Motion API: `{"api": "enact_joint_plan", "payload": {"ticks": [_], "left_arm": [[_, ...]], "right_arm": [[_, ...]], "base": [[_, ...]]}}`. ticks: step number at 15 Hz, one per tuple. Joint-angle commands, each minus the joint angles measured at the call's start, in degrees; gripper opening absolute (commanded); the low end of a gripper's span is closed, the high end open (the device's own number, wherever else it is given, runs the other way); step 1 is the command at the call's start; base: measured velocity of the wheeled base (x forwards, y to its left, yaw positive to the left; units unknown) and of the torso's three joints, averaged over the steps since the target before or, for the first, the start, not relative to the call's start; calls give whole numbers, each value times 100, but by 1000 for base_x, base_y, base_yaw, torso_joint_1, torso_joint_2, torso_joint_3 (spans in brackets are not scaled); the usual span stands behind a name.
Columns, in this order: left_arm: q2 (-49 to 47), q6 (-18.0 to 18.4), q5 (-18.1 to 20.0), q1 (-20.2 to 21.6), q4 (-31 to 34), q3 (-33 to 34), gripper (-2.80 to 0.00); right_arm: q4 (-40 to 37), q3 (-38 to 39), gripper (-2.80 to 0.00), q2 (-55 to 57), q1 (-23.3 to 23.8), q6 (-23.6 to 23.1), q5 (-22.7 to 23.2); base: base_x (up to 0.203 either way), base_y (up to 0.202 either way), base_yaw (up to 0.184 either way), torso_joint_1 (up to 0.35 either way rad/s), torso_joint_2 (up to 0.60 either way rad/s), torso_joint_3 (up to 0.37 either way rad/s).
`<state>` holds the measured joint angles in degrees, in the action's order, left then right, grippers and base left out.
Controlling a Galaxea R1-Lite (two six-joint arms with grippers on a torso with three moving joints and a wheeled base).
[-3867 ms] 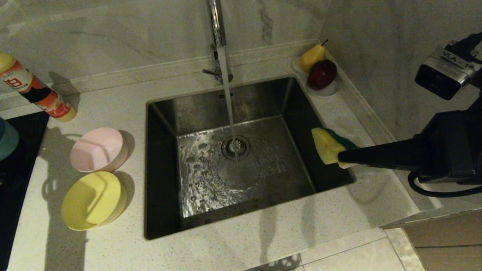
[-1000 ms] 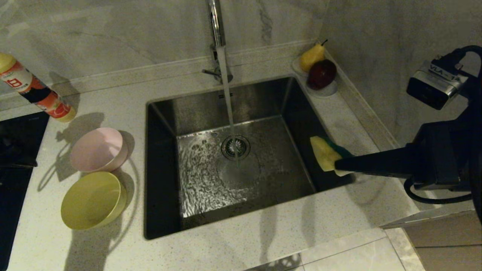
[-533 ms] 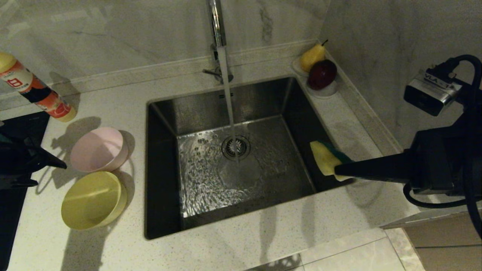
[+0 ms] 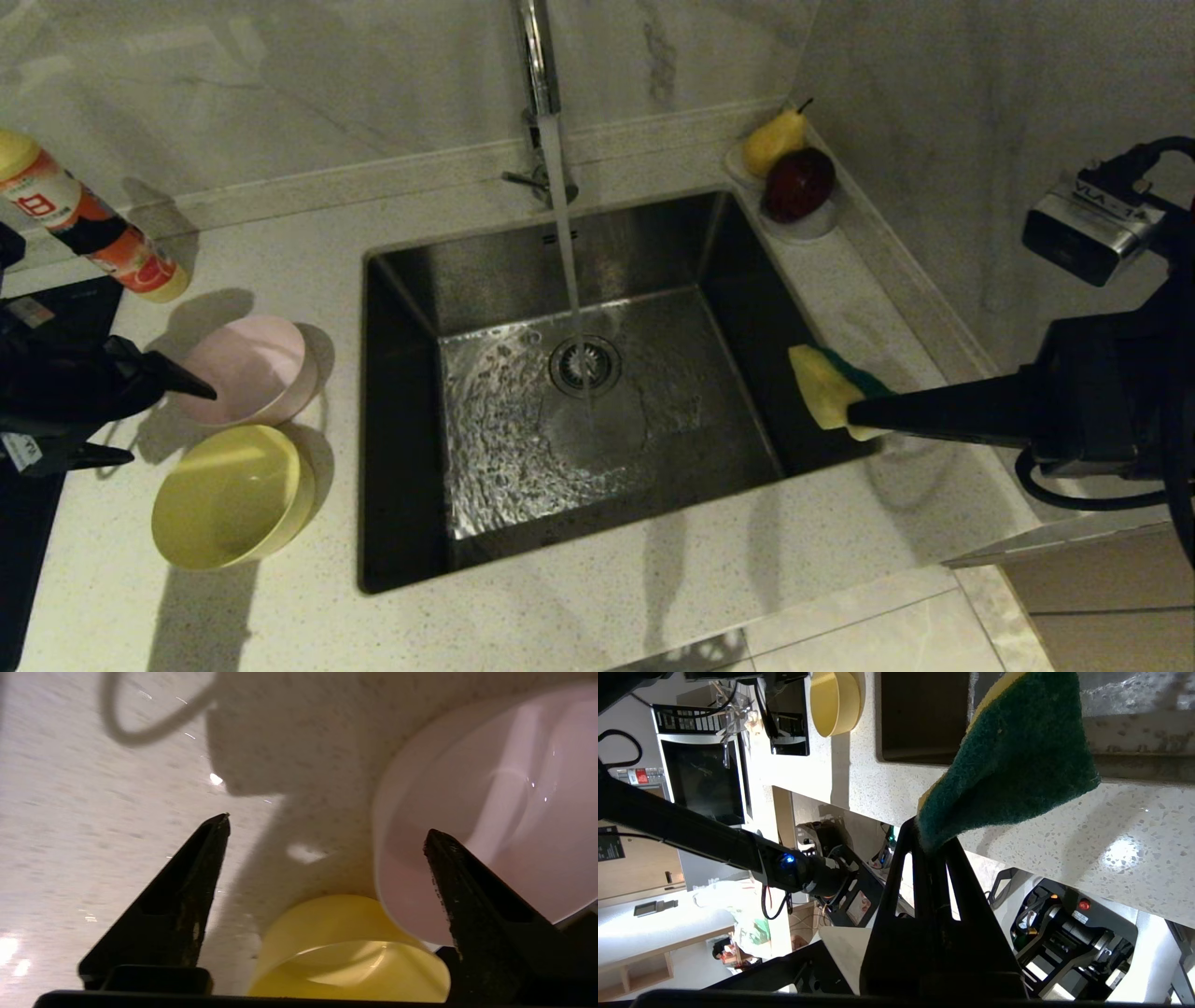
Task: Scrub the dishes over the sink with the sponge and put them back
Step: Wash the bowl
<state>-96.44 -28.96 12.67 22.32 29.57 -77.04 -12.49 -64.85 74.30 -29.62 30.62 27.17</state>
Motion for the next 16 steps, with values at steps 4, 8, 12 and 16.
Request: {"api": "enact_joint_plan", "payload": {"ticks": [4, 8, 12, 16], "left_arm": [[-191, -373, -10, -176, -127, -119, 0], [-296, -446, -10, -193, -127, -65, 0], [-336, -444, -10, -193, -136, -65, -280], [-381, -435, -27, -184, -154, -65, -280]], "right_arm": [[-8, 43, -280, -162, 18, 31, 16], [-8, 36, -280, -206, 44, 31, 25], [70, 86, -280, -179, 44, 31, 25], [80, 87, -280, -135, 44, 31, 34]], "base": [[0, 0, 0, 0, 0, 0], [0, 0, 0, 0, 0, 0], [0, 0, 0, 0, 0, 0], [0, 0, 0, 0, 0, 0]]}}
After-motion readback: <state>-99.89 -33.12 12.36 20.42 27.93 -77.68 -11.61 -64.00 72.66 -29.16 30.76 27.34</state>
